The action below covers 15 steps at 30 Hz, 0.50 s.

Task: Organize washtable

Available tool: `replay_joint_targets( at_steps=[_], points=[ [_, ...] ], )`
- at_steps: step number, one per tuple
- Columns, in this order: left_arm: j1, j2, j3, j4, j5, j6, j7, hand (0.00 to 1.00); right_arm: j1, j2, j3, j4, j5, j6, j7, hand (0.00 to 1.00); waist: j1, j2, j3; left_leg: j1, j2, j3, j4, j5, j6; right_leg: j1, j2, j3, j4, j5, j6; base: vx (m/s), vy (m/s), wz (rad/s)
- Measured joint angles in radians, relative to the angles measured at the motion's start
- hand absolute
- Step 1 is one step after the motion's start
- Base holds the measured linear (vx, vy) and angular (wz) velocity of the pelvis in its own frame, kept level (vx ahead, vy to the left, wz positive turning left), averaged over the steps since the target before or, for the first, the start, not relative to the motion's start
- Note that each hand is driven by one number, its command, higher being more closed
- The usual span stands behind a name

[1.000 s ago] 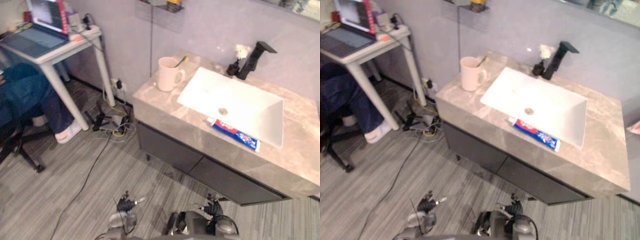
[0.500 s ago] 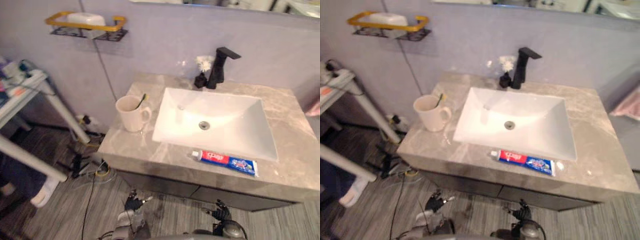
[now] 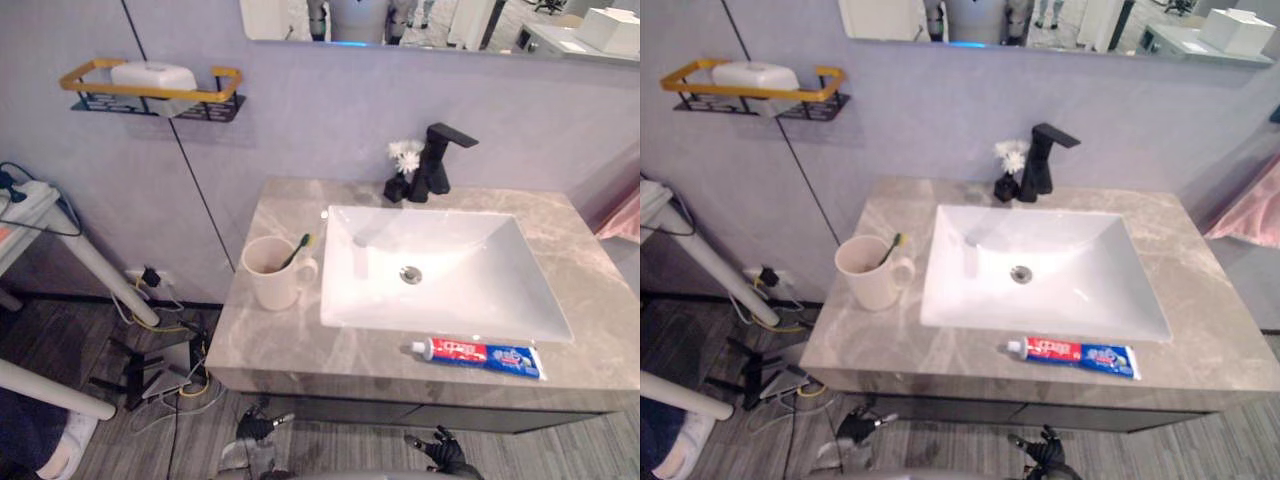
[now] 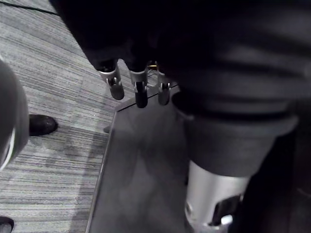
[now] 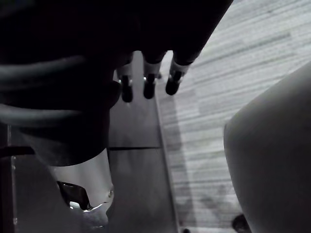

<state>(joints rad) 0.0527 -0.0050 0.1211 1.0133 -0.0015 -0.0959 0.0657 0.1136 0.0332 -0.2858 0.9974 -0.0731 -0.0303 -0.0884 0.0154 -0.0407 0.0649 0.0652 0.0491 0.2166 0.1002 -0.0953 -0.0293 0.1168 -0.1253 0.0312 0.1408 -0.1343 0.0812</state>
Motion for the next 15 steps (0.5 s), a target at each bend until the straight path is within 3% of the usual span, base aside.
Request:
replay_joint_targets(
  at_steps=[8, 13, 14, 15],
  points=[
    [0.0, 0.028, -0.01, 0.025, 0.015, -0.002, 0.0, 0.0, -0.023, -0.027, -0.011, 0.042, 0.025, -0.003, 0.0, 0.0, -0.002, 0.0, 0.001, 0.059, -0.031, -0.025, -0.195, 0.126, -0.004, -0.004, 0.0, -0.001, -0.059, 0.003, -0.004, -0.11, -0.038, -0.03],
    [0.008, 0.05, -0.035, 0.039, 0.016, -0.001, 0.001, 0.0, -0.014, -0.057, -0.01, 0.042, 0.026, -0.003, -0.001, 0.0, -0.005, 0.0, 0.001, 0.058, -0.041, -0.032, -0.202, 0.133, -0.008, -0.01, -0.011, 0.005, -0.055, -0.009, 0.014, -0.16, -0.023, -0.03],
    [0.038, 0.087, -0.05, 0.057, 0.017, 0.0, 0.001, 0.0, 0.012, -0.082, 0.008, 0.087, 0.025, 0.003, 0.0, 0.0, -0.041, -0.007, -0.003, 0.07, -0.068, -0.104, -0.201, 0.113, 0.012, 0.0, -0.014, 0.053, -0.073, -0.014, 0.026, 0.0, 0.0, 0.0],
    [0.038, 0.087, -0.05, 0.057, 0.017, 0.0, 0.001, 0.0, 0.012, -0.082, 0.008, 0.087, 0.025, 0.003, 0.0, 0.0, -0.041, -0.007, -0.003, 0.07, -0.068, -0.104, -0.201, 0.113, 0.012, 0.0, -0.014, 0.053, -0.073, -0.014, 0.027, 0.0, 0.0, 0.0]
  ],
)
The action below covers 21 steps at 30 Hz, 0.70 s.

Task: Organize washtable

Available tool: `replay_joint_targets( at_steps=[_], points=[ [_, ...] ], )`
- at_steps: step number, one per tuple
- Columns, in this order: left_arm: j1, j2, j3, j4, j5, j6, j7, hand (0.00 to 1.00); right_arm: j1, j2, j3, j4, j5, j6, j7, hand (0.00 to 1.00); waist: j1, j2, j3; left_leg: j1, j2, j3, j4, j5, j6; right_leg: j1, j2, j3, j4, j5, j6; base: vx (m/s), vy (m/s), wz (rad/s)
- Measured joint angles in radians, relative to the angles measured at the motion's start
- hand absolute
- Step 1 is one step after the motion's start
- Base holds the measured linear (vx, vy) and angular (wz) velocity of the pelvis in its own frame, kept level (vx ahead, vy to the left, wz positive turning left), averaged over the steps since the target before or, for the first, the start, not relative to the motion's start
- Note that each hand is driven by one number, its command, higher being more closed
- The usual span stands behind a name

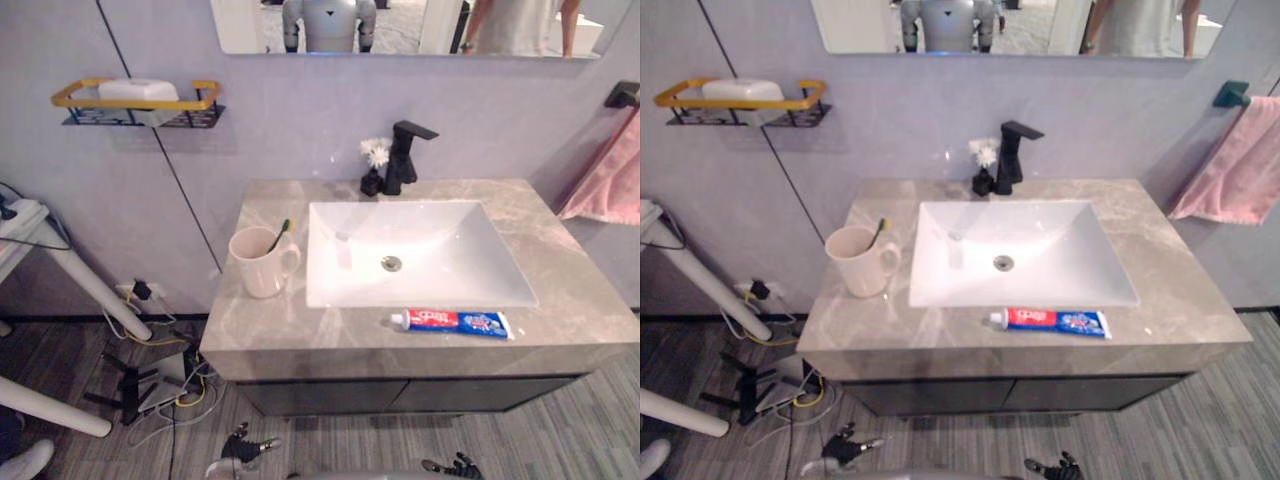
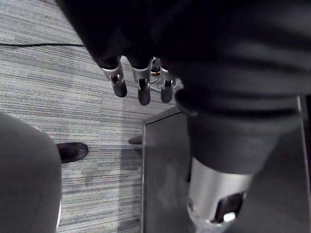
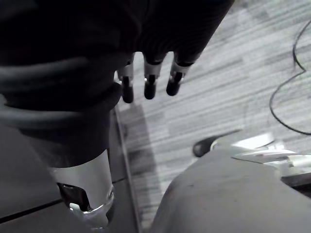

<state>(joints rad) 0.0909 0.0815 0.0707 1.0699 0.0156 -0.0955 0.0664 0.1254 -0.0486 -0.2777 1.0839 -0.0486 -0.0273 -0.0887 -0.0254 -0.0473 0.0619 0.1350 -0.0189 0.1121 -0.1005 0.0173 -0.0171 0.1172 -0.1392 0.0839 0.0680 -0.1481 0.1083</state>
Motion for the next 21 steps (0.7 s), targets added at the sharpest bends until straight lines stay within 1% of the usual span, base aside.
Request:
replay_joint_targets(
  at_steps=[5, 9, 12, 13, 15, 17, 21],
  points=[
    [0.0, 0.0, 0.0, 0.0, 0.0, 0.0, 0.0, 0.0, -0.001, 0.001, -0.005, 0.0, 0.002, 0.0, 0.0, 0.0, 0.0, 0.0, 0.001, -0.001, 0.0, 0.001, 0.006, 0.003, 0.005, 0.002, 0.001, 0.0, -0.001, 0.0, 0.0, 0.0, 0.0, 0.0],
    [-0.001, -0.002, 0.002, 0.0, -0.001, -0.001, 0.003, 0.0, -0.001, 0.007, -0.021, 0.0, 0.046, -0.008, 0.002, 0.0, 0.001, -0.001, 0.003, 0.01, 0.001, 0.001, 0.006, 0.004, 0.005, 0.012, 0.002, -0.001, 0.003, 0.001, -0.001, 0.0, 0.0, 0.0],
    [-0.003, -0.004, 0.002, -0.001, -0.003, -0.002, 0.007, 0.0, 0.006, 0.009, -0.028, 0.0, 0.089, -0.014, 0.003, 0.0, 0.003, -0.005, 0.017, 0.033, 0.003, 0.006, 0.006, 0.004, 0.005, 0.031, 0.002, -0.001, 0.011, 0.001, -0.001, -0.06, -0.018, -0.03],
    [-0.003, -0.006, 0.002, -0.001, -0.004, -0.002, 0.01, 0.0, 0.014, 0.009, -0.031, -0.001, 0.111, -0.019, 0.003, 0.0, 0.003, -0.012, 0.022, 0.037, 0.003, 0.008, 0.006, 0.004, 0.005, 0.031, 0.001, -0.001, 0.015, 0.001, -0.001, -0.11, -0.019, -0.06],
    [-0.003, -0.008, 0.002, -0.001, -0.004, -0.003, 0.019, 0.0, 0.036, 0.008, -0.05, -0.011, 0.146, -0.034, 0.002, 0.0, 0.004, -0.01, 0.023, 0.04, 0.007, 0.019, 0.006, 0.003, 0.003, 0.03, 0.0, 0.0, 0.018, 0.001, -0.001, -0.13, -0.019, -0.05],
    [-0.003, -0.007, 0.002, -0.002, -0.004, -0.002, 0.026, 0.0, 0.061, -0.002, -0.089, -0.036, 0.18, -0.038, 0.0, 0.0, 0.004, -0.008, 0.024, 0.041, 0.007, 0.027, 0.004, 0.0, -0.002, 0.025, -0.002, 0.004, 0.022, 0.0, 0.0, -0.13, -0.014, -0.08],
    [0.0, -0.005, 0.001, -0.005, -0.004, -0.002, 0.025, 0.0, 0.083, -0.033, -0.128, -0.104, 0.186, -0.04, -0.004, 0.0, 0.0, -0.007, 0.025, 0.034, 0.012, 0.033, 0.0, -0.003, 0.002, 0.008, -0.002, 0.0, 0.021, -0.003, -0.005, -0.09, -0.019, -0.15]
  ],
)
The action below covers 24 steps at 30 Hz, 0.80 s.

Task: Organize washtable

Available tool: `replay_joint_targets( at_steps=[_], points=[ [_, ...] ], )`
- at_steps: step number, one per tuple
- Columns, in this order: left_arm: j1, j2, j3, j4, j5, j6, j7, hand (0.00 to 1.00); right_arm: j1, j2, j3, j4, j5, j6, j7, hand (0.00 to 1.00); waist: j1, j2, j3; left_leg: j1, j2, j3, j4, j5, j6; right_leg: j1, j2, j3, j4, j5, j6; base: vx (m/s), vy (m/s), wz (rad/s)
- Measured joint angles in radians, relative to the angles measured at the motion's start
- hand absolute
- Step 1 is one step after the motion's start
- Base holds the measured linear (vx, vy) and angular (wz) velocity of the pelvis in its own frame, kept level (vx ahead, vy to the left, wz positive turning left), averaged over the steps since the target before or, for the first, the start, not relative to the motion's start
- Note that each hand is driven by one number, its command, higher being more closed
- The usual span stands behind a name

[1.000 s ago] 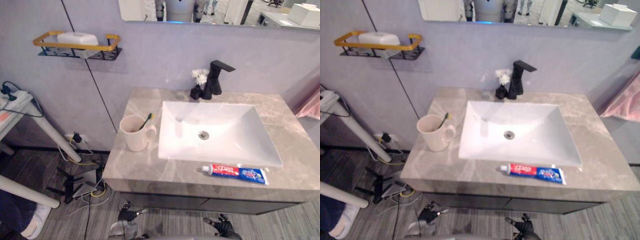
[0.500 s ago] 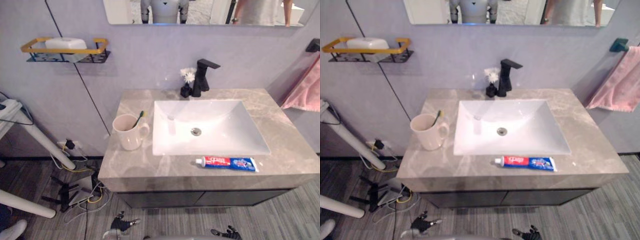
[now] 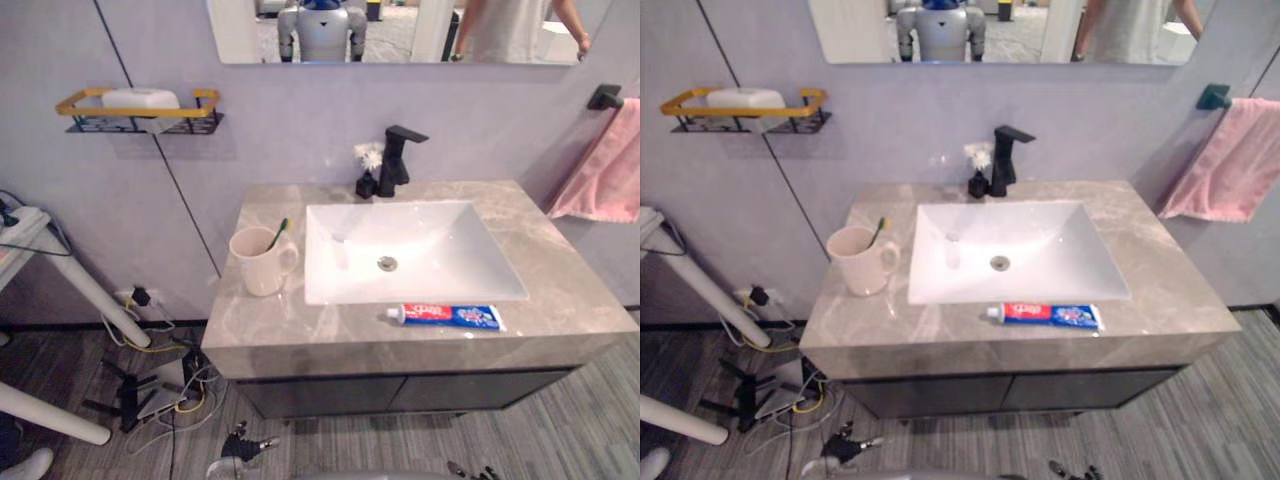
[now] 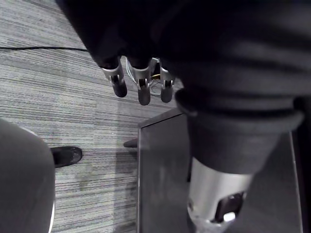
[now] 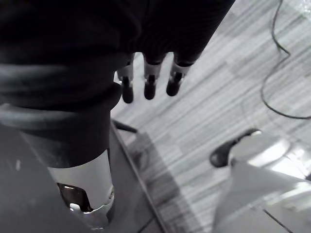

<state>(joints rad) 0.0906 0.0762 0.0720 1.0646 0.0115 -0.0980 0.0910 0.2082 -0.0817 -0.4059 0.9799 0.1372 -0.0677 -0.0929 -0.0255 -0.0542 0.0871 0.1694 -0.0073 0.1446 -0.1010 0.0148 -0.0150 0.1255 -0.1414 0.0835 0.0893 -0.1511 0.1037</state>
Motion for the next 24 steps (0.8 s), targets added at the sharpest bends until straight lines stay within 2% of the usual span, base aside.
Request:
replay_joint_targets(
  at_steps=[4, 8, 11, 14, 17, 24],
  points=[
    [0.009, 0.001, -0.003, -0.015, 0.0, 0.0, -0.003, 0.0, 0.009, -0.046, -0.029, -0.195, -0.037, -0.004, -0.001, 0.0, -0.011, 0.001, 0.0, -0.021, 0.006, 0.006, 0.005, -0.001, -0.001, -0.025, 0.003, -0.005, -0.002, 0.009, -0.015, -0.01, -0.014, -0.06],
    [0.013, 0.008, -0.028, -0.024, 0.001, 0.0, -0.004, 0.0, 0.026, -0.09, -0.062, -0.378, -0.084, -0.005, -0.001, 0.0, -0.014, 0.0, 0.0, -0.019, 0.008, 0.009, 0.007, -0.012, -0.019, -0.026, 0.012, -0.003, -0.006, 0.012, -0.009, 0.07, -0.025, -0.06],
    [0.02, 0.01, -0.037, -0.042, 0.002, -0.001, -0.005, 0.0, 0.046, -0.138, -0.115, -0.551, -0.141, -0.005, -0.001, 0.0, -0.015, 0.0, -0.002, -0.017, 0.019, 0.02, 0.014, -0.019, -0.02, -0.027, 0.023, 0.0, -0.009, 0.014, -0.007, 0.13, -0.045, -0.15],
    [0.022, 0.009, -0.038, -0.043, 0.003, -0.001, -0.006, 0.0, 0.089, -0.193, -0.152, -0.778, -0.175, -0.017, -0.001, 0.0, -0.024, 0.008, -0.008, -0.026, 0.031, 0.021, 0.061, -0.052, -0.024, -0.026, 0.03, 0.001, -0.006, 0.015, -0.006, 0.11, -0.047, -0.2],
    [0.034, 0.011, -0.038, -0.044, 0.003, -0.002, -0.017, 0.0, 0.098, -0.229, -0.184, -0.937, -0.202, -0.046, -0.014, 0.0, -0.051, 0.009, -0.012, -0.034, 0.04, 0.021, 0.083, -0.073, -0.025, -0.026, 0.035, 0.002, -0.006, 0.017, -0.002, 0.07, -0.038, -0.07],
    [0.05, 0.012, -0.038, -0.057, 0.002, -0.011, -0.026, 0.0, 0.117, -0.244, -0.213, -1.114, -0.255, -0.078, -0.011, 0.0, -0.072, 0.005, -0.014, -0.045, 0.041, 0.021, 0.113, -0.098, -0.022, -0.028, 0.027, 0.005, -0.006, 0.02, 0.002, -0.01, -0.009, -0.03]
  ],
)
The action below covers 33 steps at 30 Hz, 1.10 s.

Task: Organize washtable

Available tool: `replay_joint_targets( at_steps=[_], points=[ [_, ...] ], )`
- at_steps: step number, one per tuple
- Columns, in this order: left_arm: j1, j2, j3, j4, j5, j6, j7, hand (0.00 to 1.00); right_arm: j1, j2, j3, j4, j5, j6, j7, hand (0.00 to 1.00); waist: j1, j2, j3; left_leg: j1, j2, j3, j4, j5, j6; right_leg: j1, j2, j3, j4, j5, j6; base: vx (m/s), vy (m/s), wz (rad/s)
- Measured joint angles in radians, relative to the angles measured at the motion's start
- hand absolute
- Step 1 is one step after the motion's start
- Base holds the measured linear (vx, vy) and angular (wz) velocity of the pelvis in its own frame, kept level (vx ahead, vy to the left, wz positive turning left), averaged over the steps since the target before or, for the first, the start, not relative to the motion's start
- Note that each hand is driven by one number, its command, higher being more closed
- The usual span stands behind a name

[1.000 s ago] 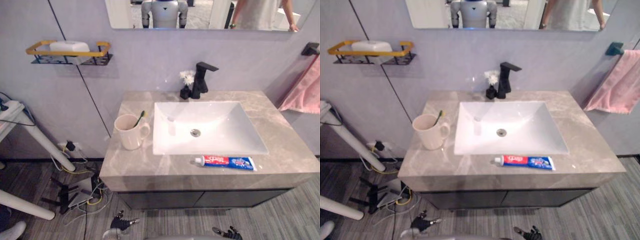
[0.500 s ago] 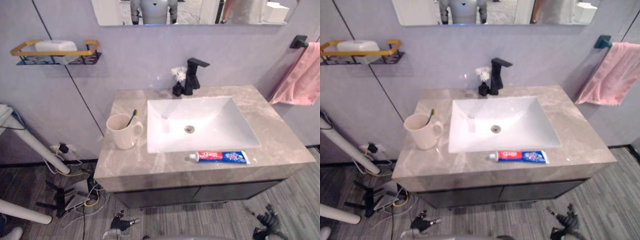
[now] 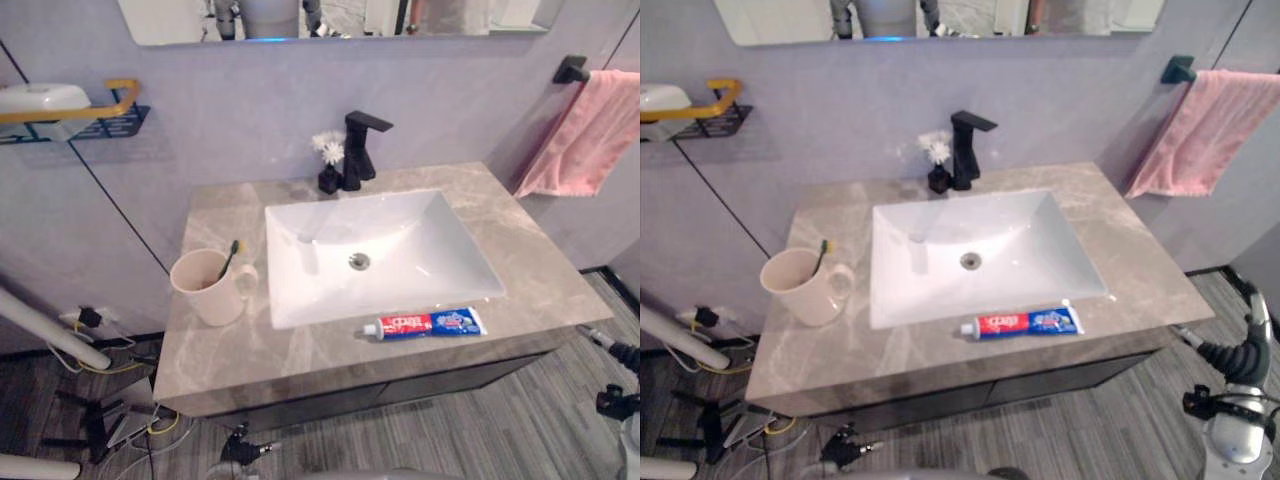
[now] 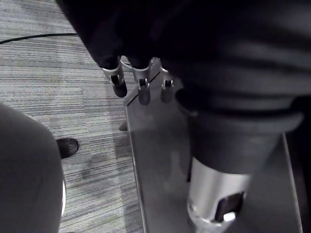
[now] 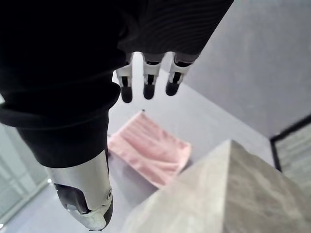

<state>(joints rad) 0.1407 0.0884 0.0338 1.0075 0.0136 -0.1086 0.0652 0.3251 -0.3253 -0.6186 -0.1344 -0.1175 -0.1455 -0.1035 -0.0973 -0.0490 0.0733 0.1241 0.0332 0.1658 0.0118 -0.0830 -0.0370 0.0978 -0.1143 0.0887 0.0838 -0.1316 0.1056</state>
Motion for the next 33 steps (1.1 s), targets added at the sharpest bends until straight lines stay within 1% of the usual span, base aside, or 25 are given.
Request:
replay_joint_targets(
  at_steps=[1, 3, 5, 7, 9, 10, 12, 14, 15, 17, 21, 25, 27, 33],
  points=[
    [0.002, 0.0, 0.0, 0.0, 0.0, -0.001, -0.001, 0.0, 0.003, -0.001, -0.015, -0.031, -0.003, -0.006, 0.001, 0.0, 0.0, -0.003, -0.005, -0.007, -0.002, 0.0, 0.002, 0.0, 0.0, -0.007, -0.003, 0.0, 0.0, 0.0, 0.001, -0.05, -0.003, -0.03],
    [0.01, -0.001, 0.002, -0.004, 0.0, -0.009, -0.001, 0.0, 0.004, -0.012, -0.032, -0.073, -0.002, -0.015, 0.007, 0.0, 0.0, -0.002, -0.014, -0.017, -0.006, 0.0, 0.005, 0.0, 0.001, -0.016, -0.007, 0.0, 0.0, 0.001, 0.002, -0.06, -0.005, -0.03],
    [0.018, -0.004, 0.004, -0.012, 0.0, -0.014, -0.003, 0.0, 0.002, -0.047, -0.037, -0.096, 0.0, -0.037, 0.016, 0.0, 0.0, -0.006, -0.017, -0.017, -0.01, -0.001, 0.004, 0.0, 0.001, -0.017, -0.01, -0.001, -0.001, 0.001, 0.002, -0.07, -0.007, -0.03],
    [0.025, -0.005, 0.002, -0.017, 0.0, -0.016, -0.015, 0.0, -0.022, -0.124, -0.014, -0.11, 0.004, -0.047, 0.02, 0.0, 0.0, -0.002, -0.022, -0.016, -0.016, -0.001, 0.003, 0.001, 0.002, -0.017, -0.016, -0.002, -0.002, 0.001, 0.002, -0.07, -0.003, -0.02],
    [0.027, -0.005, 0.0, -0.018, -0.001, -0.026, -0.02, 0.0, -0.03, -0.189, 0.032, -0.11, 0.018, -0.052, 0.026, 0.0, 0.0, -0.002, -0.022, -0.017, -0.018, -0.002, 0.003, 0.003, 0.003, -0.017, -0.018, -0.004, -0.003, 0.001, 0.003, -0.07, -0.005, 0.01],
    [0.029, -0.004, -0.001, -0.019, -0.002, -0.032, -0.021, 0.0, -0.042, -0.255, 0.096, -0.11, 0.032, -0.065, 0.053, 0.0, 0.001, -0.003, -0.023, -0.017, -0.019, -0.003, 0.002, 0.006, 0.004, -0.017, -0.02, -0.006, -0.006, 0.003, 0.005, -0.07, -0.009, 0.03],
    [0.029, -0.004, -0.006, -0.02, -0.002, -0.033, -0.024, 0.0, -0.057, -0.316, 0.173, -0.11, 0.037, -0.088, 0.085, 0.0, 0.003, -0.005, -0.024, -0.019, -0.026, -0.009, -0.005, 0.013, 0.005, -0.017, -0.022, -0.011, -0.013, 0.005, 0.008, -0.06, -0.008, 0.09],
    [0.029, 0.001, -0.029, -0.021, -0.003, -0.035, -0.028, 0.0, -0.059, -0.363, 0.245, -0.107, 0.054, -0.093, 0.132, 0.0, 0.003, -0.009, -0.026, -0.028, -0.036, -0.03, -0.015, 0.026, 0.014, -0.017, -0.028, -0.032, -0.016, 0.006, 0.01, -0.02, -0.004, 0.25],
    [0.029, 0.007, -0.032, -0.022, -0.003, -0.036, -0.031, 0.0, -0.06, -0.374, 0.265, -0.104, 0.06, -0.093, 0.143, 0.0, 0.006, -0.01, -0.027, -0.031, -0.037, -0.032, -0.015, 0.027, 0.015, -0.017, -0.029, -0.035, -0.016, 0.008, 0.011, 0.0, -0.006, 0.21],
    [0.029, 0.007, -0.042, -0.027, -0.003, -0.045, -0.043, 0.0, -0.084, -0.416, 0.348, -0.076, 0.068, -0.094, 0.18, 0.0, 0.016, -0.015, -0.028, -0.036, -0.038, -0.039, -0.014, 0.03, 0.016, -0.017, -0.03, -0.041, -0.019, 0.013, 0.012, 0.01, -0.008, 0.09],
    [0.024, 0.015, -0.066, -0.027, -0.005, -0.055, -0.045, 0.0, -0.104, -0.449, 0.46, -0.032, 0.068, -0.095, 0.218, 0.0, 0.026, -0.025, -0.027, -0.045, -0.038, -0.062, -0.014, 0.036, 0.017, -0.014, -0.029, -0.067, -0.019, 0.015, 0.012, 0.0, -0.026, 0.19],
    [0.017, 0.016, -0.076, -0.025, -0.005, -0.054, -0.045, 0.0, -0.139, -0.462, 0.576, 0.004, 0.067, -0.092, 0.257, 0.0, 0.031, -0.026, -0.027, -0.05, -0.038, -0.081, -0.02, 0.047, 0.019, -0.012, -0.029, -0.089, -0.018, 0.021, 0.008, -0.02, -0.021, 0.14],
    [0.015, 0.018, -0.081, -0.024, -0.005, -0.054, -0.045, 0.0, -0.144, -0.462, 0.61, 0.006, 0.059, -0.089, 0.261, 0.0, 0.033, -0.026, -0.026, -0.048, -0.039, -0.086, -0.035, 0.059, 0.018, -0.014, -0.029, -0.093, -0.019, 0.024, 0.008, -0.05, -0.015, 0.08],
    [0.003, 0.031, -0.11, -0.018, -0.005, -0.054, -0.045, 0.0, -0.145, -0.462, 0.691, 0.006, -0.014, -0.085, 0.282, 0.0, 0.034, -0.038, -0.015, -0.041, -0.044, -0.104, -0.079, 0.097, 0.018, -0.016, -0.031, -0.114, -0.024, 0.026, 0.008, -0.07, -0.019, 0.09]
  ],
)
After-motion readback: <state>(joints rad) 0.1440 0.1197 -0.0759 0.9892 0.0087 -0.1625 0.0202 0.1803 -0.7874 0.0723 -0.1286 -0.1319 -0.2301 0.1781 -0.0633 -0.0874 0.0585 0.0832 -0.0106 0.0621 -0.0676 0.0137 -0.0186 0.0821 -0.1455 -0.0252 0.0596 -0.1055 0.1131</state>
